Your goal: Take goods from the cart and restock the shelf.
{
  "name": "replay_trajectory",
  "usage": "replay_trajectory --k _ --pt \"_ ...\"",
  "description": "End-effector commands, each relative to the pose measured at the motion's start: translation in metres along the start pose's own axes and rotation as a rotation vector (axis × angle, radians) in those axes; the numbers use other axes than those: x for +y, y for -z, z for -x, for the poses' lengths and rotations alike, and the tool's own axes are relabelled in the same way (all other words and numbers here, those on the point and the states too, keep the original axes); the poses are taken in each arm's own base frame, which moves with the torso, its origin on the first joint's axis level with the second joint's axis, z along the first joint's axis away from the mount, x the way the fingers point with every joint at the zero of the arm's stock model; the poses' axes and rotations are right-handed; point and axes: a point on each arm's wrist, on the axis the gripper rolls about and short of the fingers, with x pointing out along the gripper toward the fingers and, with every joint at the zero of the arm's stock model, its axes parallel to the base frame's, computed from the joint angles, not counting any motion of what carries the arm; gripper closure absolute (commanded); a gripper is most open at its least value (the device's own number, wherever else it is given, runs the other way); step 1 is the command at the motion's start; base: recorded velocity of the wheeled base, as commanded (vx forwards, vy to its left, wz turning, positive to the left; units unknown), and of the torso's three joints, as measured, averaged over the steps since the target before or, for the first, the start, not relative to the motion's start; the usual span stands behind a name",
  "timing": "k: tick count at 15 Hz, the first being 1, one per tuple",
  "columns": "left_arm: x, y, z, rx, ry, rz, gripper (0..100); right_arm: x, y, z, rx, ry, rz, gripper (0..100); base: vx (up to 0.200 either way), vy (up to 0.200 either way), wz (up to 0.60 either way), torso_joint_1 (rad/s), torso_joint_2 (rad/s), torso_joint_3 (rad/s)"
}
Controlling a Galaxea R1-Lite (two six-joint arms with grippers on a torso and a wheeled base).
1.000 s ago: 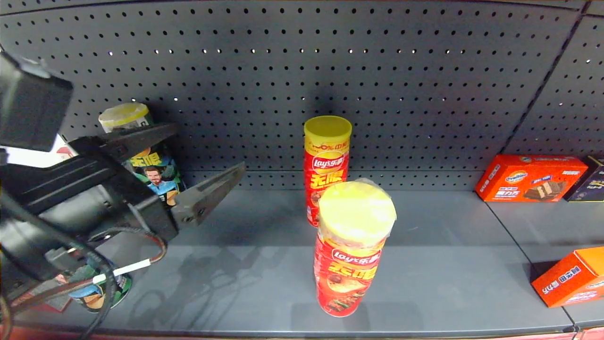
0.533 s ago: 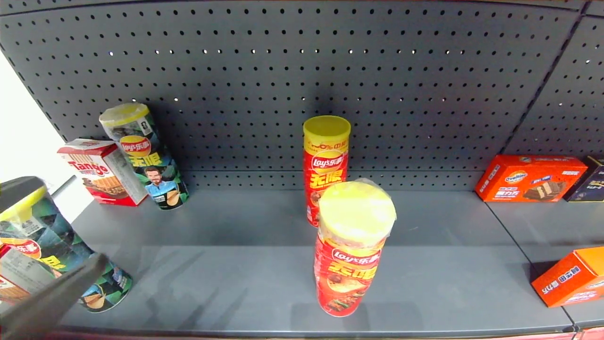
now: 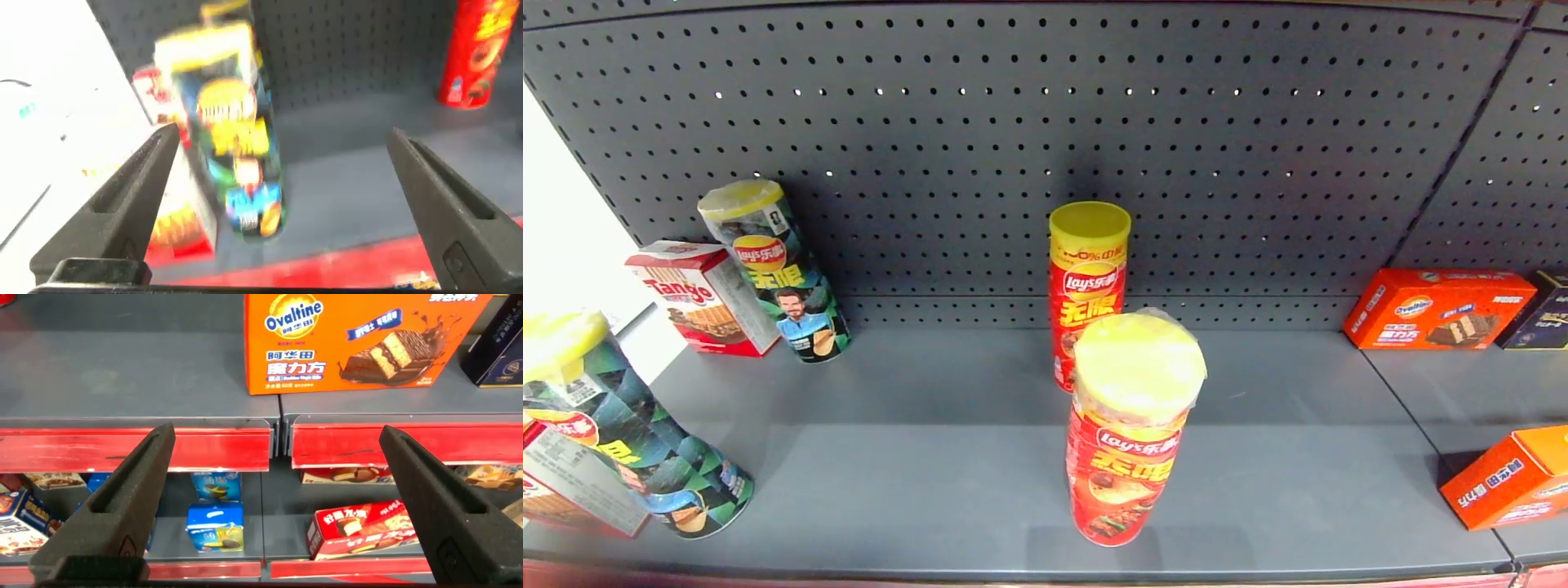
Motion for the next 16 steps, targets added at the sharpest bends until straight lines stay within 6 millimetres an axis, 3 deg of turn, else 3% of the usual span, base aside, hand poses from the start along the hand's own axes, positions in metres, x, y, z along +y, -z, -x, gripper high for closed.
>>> replay_trajectory --k 1,5,10,13,16 --pt "-0.008 0.025 0.017 0.003 0.024 0.010 0 0.000 0.000 0.000 0.000 0.000 -0.001 0 0.000 0.000 0.00 0.000 0.00 0.000" --pt "-0.012 0.045 0.022 0.155 0.070 0.023 0 0.000 0.000 0.000 0.000 0.000 0.000 0 0.000 0.000 0.00 0.000 0.00 0.000" --pt "-0.012 0.046 0.023 0.169 0.082 0.043 0 0.000 0.000 0.000 0.000 0.000 0.000 0 0.000 0.000 0.00 0.000 0.00 0.000" --pt "-0.010 0.054 0.025 0.282 -0.086 0.118 0 0.000 0.000 0.000 0.000 0.000 0.000 0 0.000 0.000 0.00 0.000 0.00 0.000" --pt "-0.012 0.053 0.025 0.264 0.001 0.128 0 0.000 0.000 0.000 0.000 0.000 0.000 0 0.000 0.000 0.00 0.000 0.00 0.000"
